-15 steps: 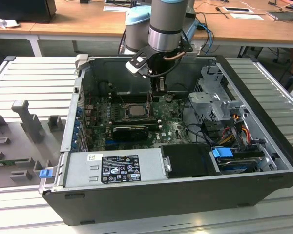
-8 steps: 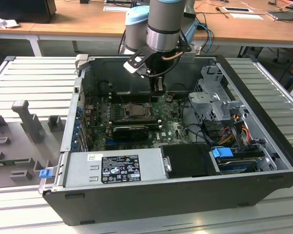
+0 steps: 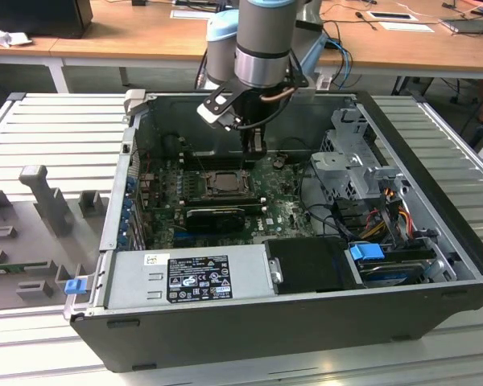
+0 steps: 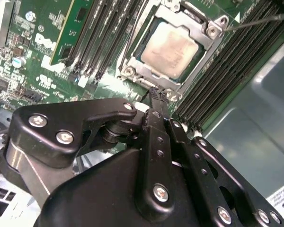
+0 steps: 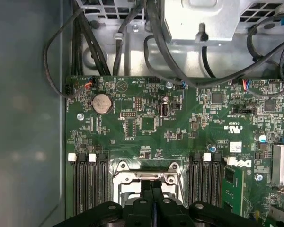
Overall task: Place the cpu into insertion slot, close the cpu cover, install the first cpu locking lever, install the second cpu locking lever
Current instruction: 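Close the cpu cover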
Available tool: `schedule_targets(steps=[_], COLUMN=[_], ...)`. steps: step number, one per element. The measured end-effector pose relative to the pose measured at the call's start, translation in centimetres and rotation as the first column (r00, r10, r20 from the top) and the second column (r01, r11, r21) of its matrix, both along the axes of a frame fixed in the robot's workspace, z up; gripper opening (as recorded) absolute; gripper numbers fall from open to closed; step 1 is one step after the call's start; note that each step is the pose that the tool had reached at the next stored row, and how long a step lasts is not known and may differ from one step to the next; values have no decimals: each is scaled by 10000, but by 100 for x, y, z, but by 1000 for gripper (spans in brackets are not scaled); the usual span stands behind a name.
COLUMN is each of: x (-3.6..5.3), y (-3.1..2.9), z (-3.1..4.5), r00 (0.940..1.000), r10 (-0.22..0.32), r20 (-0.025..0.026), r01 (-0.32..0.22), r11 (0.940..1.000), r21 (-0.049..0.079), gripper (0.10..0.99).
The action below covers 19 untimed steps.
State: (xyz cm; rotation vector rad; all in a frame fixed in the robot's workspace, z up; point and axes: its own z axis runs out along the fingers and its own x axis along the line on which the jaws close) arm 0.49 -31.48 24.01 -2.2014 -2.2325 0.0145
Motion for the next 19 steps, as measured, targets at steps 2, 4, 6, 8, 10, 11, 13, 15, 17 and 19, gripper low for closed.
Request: schedule_targets(steps=[2, 4, 6, 8, 10, 11, 13, 15, 17, 19], x=[-24, -36, -82, -134, -194, -220, -246, -278, -348, -376], y=[-1, -2, -7, -10, -10, -10, -10, -9, -10, -10], z=[-34, -60, -76, -83, -90, -93, -94, -96, -95, -95], r00=[10000, 9998, 9997, 9997, 9996, 9996, 9995, 9995, 9995, 9995], r10=[89, 192, 222, 234, 265, 283, 300, 299, 299, 299], r20=[0, 5, 94, 100, 99, 96, 95, 96, 96, 96], r01=[-89, -192, -223, -235, -266, -284, -301, -300, -300, -300], r11=[10000, 9998, 9997, 9997, 9996, 9995, 9995, 9995, 9995, 9995], r21=[6, 8, 64, 115, 124, 123, 122, 125, 124, 124], gripper=[106, 106, 106, 106, 106, 106, 106, 106, 106, 106])
